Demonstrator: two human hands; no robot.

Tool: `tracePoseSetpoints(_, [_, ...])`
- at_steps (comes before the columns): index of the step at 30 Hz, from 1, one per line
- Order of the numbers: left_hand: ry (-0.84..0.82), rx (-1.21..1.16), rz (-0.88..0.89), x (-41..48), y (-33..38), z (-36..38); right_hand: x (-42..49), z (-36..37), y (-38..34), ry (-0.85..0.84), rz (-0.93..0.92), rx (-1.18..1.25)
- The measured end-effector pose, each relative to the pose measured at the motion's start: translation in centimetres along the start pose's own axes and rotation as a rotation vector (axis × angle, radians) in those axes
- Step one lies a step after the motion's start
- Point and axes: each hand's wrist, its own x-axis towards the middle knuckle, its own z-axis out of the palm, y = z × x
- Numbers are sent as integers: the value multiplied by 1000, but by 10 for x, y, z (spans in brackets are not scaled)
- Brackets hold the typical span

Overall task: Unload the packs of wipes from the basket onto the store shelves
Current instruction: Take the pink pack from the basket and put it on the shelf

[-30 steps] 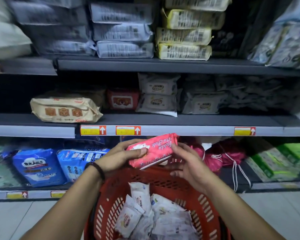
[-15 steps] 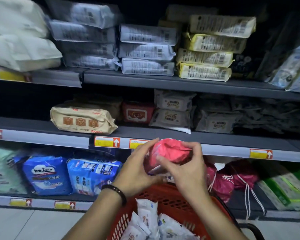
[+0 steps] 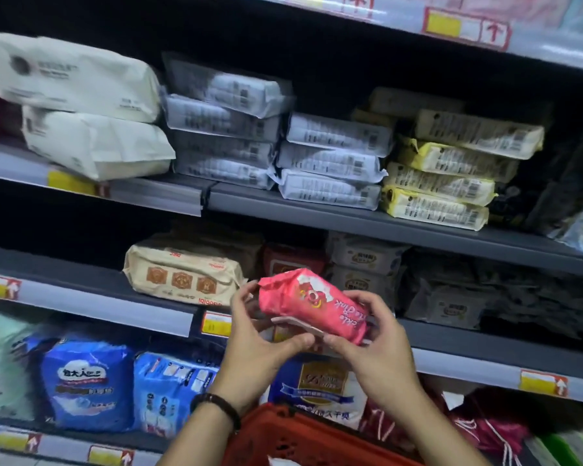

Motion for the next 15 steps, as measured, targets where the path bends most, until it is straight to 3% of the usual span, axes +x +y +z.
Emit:
tracePoseSetpoints(3, [145,163,64,8,0,-2,20,23,7,195,-120,-184])
tracePoseSetpoints(6, [148,230,77,15,0,-2,40,47,9,276,-217,-296])
tracePoseSetpoints(8, [133,309,80,19,-6,-6,54,62,18,221,-217,-387])
tracePoseSetpoints(12, [57,453,14,25,-17,-15,55,85,38,-54,-76,-534])
tracePoseSetpoints(15, [-37,571,-18,28,-19,-19,49,85,40,-75,-68,-550])
